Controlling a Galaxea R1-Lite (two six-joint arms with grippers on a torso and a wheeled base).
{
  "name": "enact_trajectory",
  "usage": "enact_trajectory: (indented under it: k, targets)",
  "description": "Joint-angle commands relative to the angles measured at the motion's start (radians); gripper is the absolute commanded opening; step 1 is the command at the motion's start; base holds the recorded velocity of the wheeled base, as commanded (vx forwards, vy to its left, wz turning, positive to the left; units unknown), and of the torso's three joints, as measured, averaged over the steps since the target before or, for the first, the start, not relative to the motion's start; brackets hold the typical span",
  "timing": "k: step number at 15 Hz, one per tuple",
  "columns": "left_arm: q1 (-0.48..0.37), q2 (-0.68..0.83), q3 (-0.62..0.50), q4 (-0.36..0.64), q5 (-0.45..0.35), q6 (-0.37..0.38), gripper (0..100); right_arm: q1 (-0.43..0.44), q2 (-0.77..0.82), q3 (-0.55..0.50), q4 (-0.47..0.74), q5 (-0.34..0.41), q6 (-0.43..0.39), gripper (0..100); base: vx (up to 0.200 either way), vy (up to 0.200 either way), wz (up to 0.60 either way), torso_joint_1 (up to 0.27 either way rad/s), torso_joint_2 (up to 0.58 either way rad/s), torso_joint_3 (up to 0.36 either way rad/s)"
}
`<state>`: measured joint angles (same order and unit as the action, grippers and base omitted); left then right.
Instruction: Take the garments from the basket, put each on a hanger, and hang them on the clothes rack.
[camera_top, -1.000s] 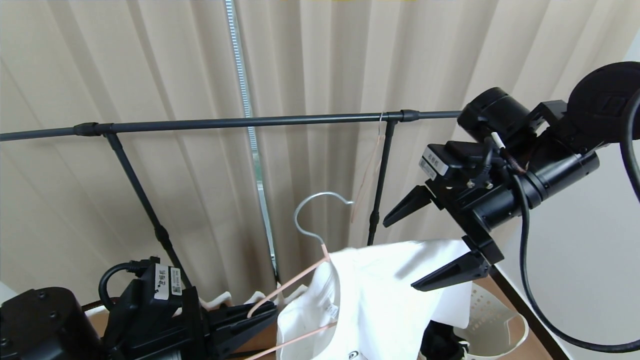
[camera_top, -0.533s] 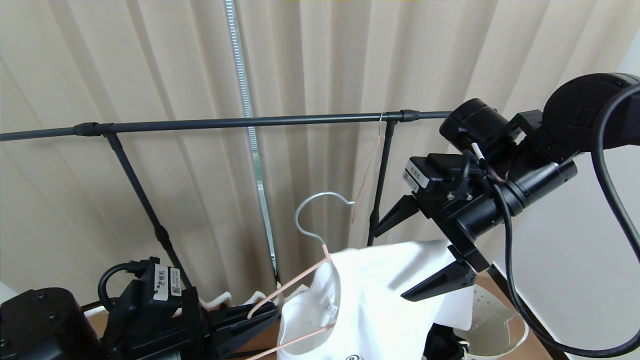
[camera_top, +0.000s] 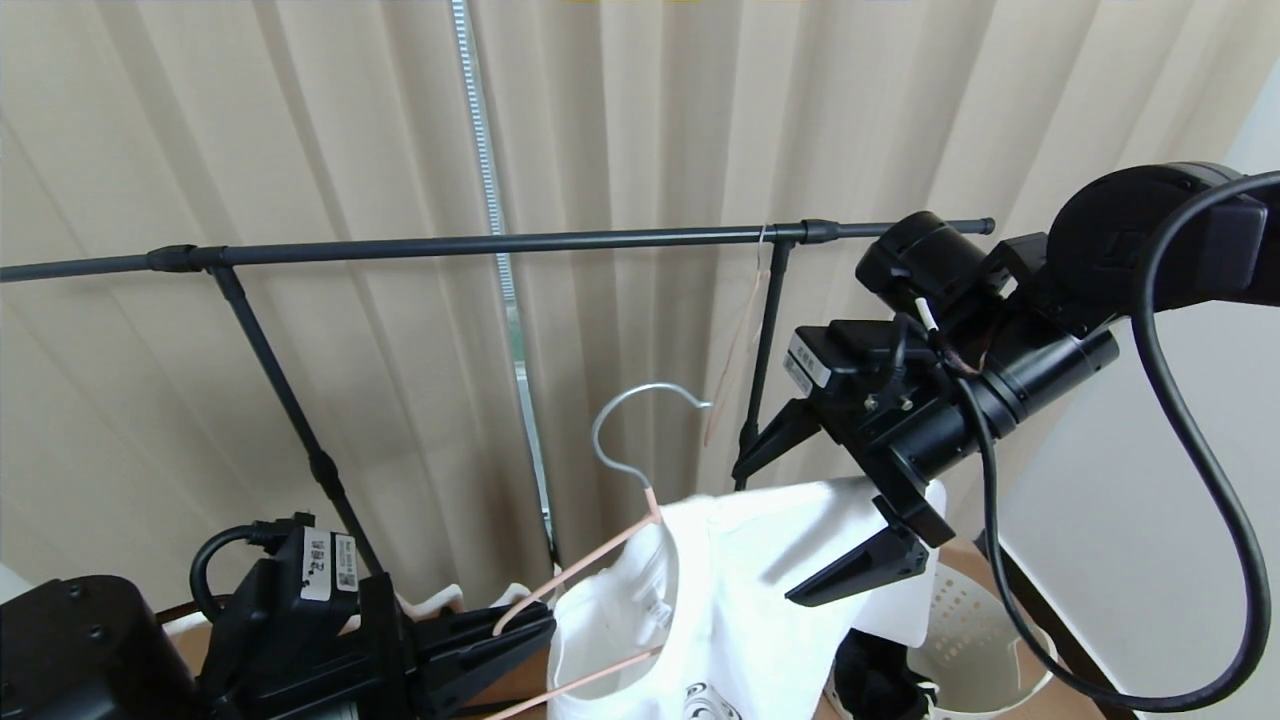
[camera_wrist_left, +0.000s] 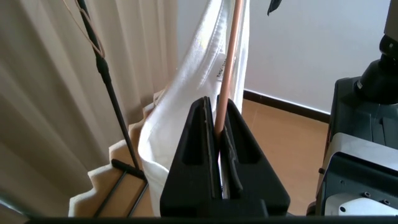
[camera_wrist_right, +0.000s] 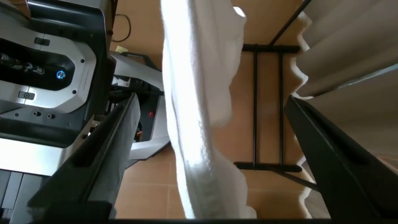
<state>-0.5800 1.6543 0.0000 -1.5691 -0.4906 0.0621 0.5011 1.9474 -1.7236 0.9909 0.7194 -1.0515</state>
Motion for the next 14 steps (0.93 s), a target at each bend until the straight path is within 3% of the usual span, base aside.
enact_trajectory:
  k: [1,7,8,14]
  targets:
    - [0.000,-0.004,0.000,-0.002,0.000,0.001,0,0.001,0.001,-0.001,0.000,0.000,0.001,100,0.000,0.000,0.00,0.000,0.00,0.000]
    - [0.000,-0.002,0.000,-0.002,0.000,0.002,0,0.014,-0.004,0.001,0.000,-0.001,0.005,100,0.000,0.000,0.00,0.000,0.00,0.000]
    - [0.000,-0.002,0.000,-0.002,0.000,0.002,0,0.014,-0.004,0.001,0.000,-0.001,0.005,0,0.000,0.000,0.00,0.000,0.00,0.000]
    - [0.003,-0.001,0.000,-0.002,0.000,0.002,0,0.027,-0.007,0.002,-0.001,0.000,0.013,0,0.000,0.000,0.00,0.000,0.00,0.000]
